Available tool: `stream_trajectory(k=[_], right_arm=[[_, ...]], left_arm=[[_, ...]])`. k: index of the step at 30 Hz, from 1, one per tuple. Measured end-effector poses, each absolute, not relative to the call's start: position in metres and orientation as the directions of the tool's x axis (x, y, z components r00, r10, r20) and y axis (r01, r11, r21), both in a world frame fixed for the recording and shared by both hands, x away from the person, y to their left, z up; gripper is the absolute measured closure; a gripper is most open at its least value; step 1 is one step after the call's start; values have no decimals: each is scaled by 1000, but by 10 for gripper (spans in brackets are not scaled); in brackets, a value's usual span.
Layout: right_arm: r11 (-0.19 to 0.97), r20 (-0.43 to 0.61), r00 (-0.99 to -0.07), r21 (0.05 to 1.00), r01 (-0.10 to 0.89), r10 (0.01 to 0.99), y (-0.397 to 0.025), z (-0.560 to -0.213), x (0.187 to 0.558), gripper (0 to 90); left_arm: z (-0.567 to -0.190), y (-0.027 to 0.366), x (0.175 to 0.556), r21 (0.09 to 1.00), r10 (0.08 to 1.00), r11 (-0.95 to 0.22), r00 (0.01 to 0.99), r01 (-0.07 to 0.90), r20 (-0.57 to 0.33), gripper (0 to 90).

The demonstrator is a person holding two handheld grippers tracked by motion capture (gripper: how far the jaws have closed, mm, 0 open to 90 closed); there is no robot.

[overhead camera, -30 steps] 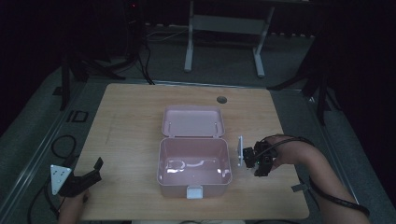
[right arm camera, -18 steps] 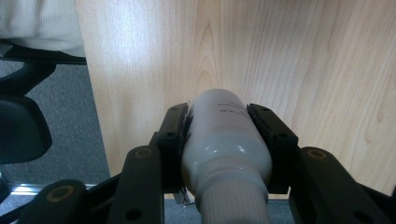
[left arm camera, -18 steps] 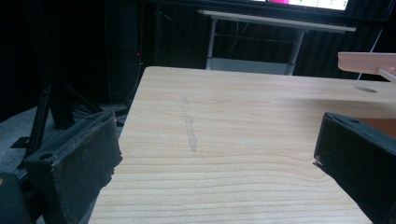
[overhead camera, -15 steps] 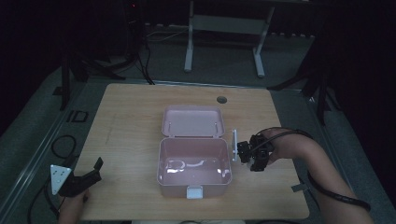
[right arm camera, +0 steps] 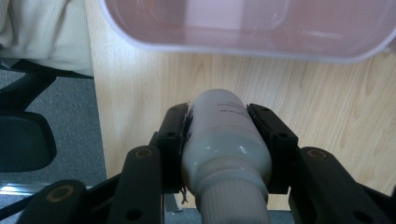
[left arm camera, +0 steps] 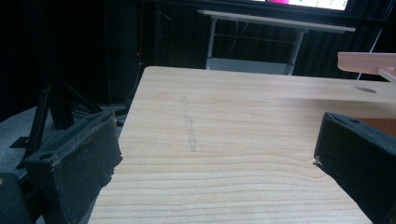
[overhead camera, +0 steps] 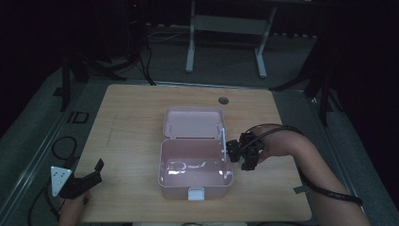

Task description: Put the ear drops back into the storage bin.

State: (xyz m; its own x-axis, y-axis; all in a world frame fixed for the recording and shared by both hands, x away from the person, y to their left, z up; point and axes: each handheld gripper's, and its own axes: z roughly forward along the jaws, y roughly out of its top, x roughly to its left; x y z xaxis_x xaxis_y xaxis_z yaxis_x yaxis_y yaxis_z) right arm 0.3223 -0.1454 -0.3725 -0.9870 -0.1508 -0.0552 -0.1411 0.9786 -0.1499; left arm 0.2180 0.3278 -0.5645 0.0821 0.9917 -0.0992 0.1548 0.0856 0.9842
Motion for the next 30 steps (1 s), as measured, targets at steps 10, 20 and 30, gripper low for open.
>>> stream_trajectory(k=[10, 20, 30], right_arm=[[969, -53, -975, -128, -209, -217, -116, -372, 318, 595], [960, -61, -961, -103, -261, -268, -88, -378, 318, 594], [957, -35, -962, -114, -267, -272, -84, -408, 325, 594]], left_arm=[[-564, 328, 218, 984, 991, 88, 84, 157, -102, 5], [-564, 328, 218, 983, 991, 89, 85, 159, -103, 4], [-564, 328, 218, 983, 991, 89, 87, 158, -103, 4]])
